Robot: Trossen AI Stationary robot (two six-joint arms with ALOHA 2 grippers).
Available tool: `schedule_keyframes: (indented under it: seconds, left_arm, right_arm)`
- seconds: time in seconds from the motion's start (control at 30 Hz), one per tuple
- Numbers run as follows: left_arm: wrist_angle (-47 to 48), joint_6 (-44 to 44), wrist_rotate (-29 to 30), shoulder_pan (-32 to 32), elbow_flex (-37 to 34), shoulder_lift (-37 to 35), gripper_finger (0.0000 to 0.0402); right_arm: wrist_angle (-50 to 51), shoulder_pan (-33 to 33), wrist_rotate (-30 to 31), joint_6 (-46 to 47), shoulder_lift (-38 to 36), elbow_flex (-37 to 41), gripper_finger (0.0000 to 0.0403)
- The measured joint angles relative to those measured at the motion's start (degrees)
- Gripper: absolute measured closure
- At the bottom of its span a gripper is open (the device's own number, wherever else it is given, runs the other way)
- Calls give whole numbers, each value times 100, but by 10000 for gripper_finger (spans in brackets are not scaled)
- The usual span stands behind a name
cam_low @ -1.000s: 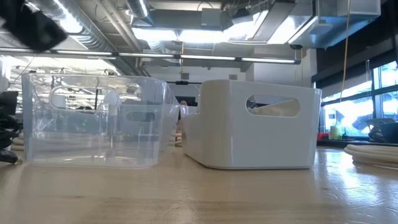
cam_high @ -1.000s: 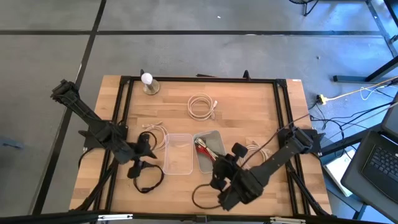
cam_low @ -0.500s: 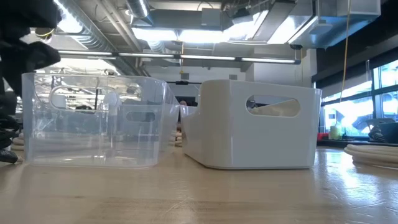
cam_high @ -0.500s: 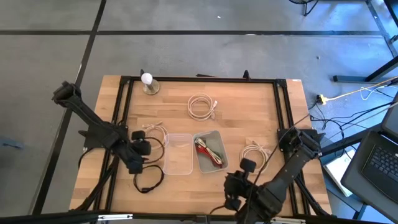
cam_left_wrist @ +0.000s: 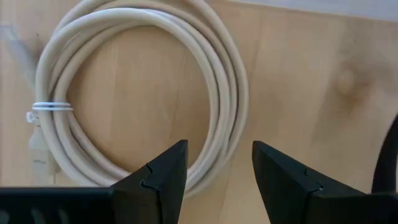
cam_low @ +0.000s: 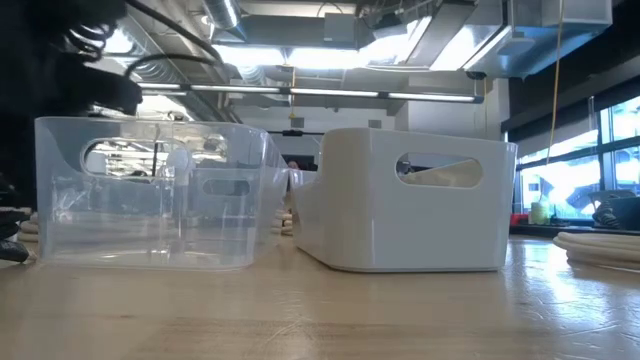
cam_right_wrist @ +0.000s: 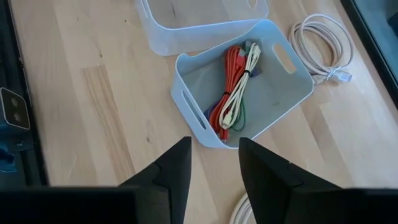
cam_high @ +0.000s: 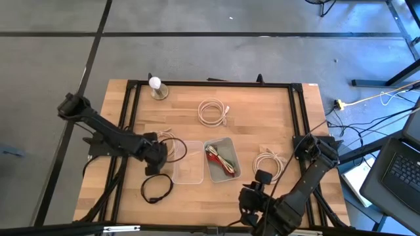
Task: Pick & Place USB Port
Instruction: Put the left white HDMI cable into the transparent bin
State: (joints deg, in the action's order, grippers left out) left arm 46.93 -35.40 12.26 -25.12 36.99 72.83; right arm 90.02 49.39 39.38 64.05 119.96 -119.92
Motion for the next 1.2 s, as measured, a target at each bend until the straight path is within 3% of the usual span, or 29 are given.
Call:
schedule_keyframes:
  seconds: [0.27, 0.5, 0.9, 1.0, 1.13, 1.2]
  left_arm:
    - [-106, 274, -150, 433, 0, 197, 229]
    - [-90, 457, -628, 576, 0, 593, 229]
    - [-338, 545, -490, 566, -299, 805, 231]
    - [-344, 594, -518, 561, -310, 794, 260]
    - [-358, 491, -676, 561, -318, 767, 356]
    - [-310, 245, -669, 565, -332, 723, 372]
  right_arm:
    - [0, 0, 0, 22, 0, 0, 265]
    - [-26, 9, -48, 26, 0, 0, 265]
    - [-206, 9, -212, 44, 0, 4, 265]
    - [-203, 9, -212, 44, 0, 4, 265]
    - [-203, 9, -210, 44, 0, 4, 265]
    - [-203, 9, -210, 44, 0, 7, 265]
